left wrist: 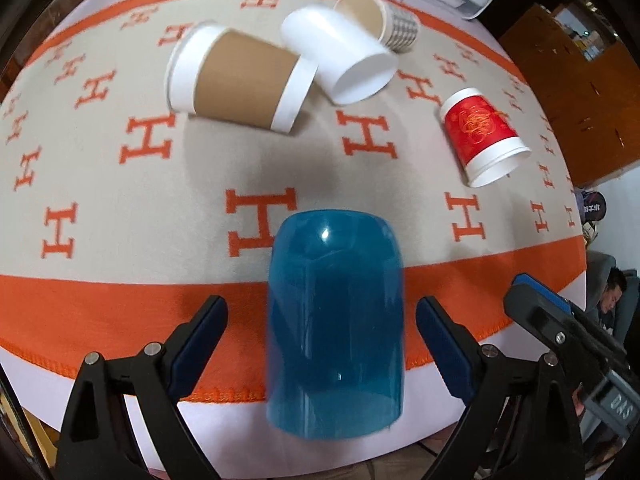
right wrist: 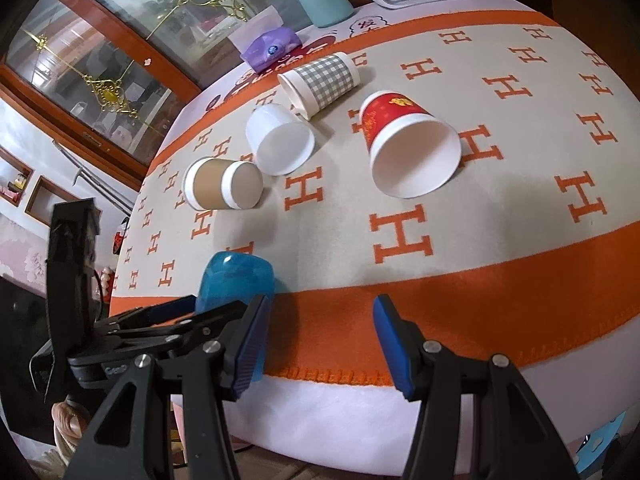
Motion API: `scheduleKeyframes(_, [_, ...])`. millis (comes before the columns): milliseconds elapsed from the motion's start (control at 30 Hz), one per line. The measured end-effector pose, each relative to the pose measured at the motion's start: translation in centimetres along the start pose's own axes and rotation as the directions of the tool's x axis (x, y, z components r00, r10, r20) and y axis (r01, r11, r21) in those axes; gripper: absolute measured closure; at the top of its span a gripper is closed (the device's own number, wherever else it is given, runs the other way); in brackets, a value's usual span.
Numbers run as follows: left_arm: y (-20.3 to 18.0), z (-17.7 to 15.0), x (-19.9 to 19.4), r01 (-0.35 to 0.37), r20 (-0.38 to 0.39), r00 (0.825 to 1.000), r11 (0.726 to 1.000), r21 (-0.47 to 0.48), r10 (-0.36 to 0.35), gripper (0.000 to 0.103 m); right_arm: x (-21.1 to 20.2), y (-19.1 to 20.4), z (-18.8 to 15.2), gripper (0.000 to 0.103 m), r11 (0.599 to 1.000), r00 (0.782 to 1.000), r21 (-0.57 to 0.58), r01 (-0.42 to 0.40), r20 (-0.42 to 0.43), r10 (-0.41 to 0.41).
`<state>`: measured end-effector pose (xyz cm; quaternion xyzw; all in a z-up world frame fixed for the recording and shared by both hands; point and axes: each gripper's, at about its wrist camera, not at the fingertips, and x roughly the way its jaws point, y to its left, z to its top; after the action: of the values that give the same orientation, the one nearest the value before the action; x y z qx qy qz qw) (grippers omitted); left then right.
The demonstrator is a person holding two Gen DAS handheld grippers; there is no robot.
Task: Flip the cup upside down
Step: 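Carry the blue cup with the left tool toward the right tool, then grasp the blue cup with the right tool while the left tool opens and releases it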
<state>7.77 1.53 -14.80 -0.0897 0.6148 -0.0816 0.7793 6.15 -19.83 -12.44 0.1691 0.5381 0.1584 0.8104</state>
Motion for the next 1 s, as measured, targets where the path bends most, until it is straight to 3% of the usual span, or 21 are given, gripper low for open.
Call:
scheduleKeyframes(167, [-0.1,-0.7,-3.8,-0.060,0.163,0.986,0.994,0.087,0.046,0.009,-0.7,1.0,0.1,0.049,0.999,1.000,-0.028,-0.015,-0.005,0.015])
scheduleKeyframes(267, [0.4,-0.9,-5.9,-0.058,0.209,0.977,0.992,0.109,0.034,0.009,-0.5,1.9,0.4,0.049,0.998,0.999,-0.039,-0.044,-0.031,0.043])
scheduleKeyframes(433, [1.6,-0.4,-8.1,0.002,0.220,0.975,0.997,0.078,-0.019,0.009,0.4,3.4,0.8,0.048,0.994,0.993,-0.060,-0.087,-0.081,0.082])
scheduleKeyframes(567, [2.1,-0.4,-9.1,-0.028,0.255,0.967,0.998,0.064,0.010,0.009,1.9,4.2,1.0,0.048,0.993,0.988,-0.057,-0.099,-0.123,0.092])
scheduleKeyframes(800, [3.7,-0.9,-7.6,-0.031,0.230,0.973,0.999,0.043,0.020,0.009,4.7,4.1,1.0,0.045,0.990,0.969,-0.005,-0.141,-0.204,0.137])
scheduleKeyframes(867, [4.2,-0.9,-6.8,-0.033,0.214,0.976,0.999,0.029,0.026,0.009,5.1,4.1,1.0,0.039,0.989,0.967,0.006,-0.145,-0.212,0.143])
scheduleKeyframes(1000, [5.3,-0.7,-5.5,-0.042,0.209,0.977,0.999,-0.002,0.042,0.009,6.0,4.0,1.2,0.038,0.990,0.966,0.024,-0.139,-0.216,0.140])
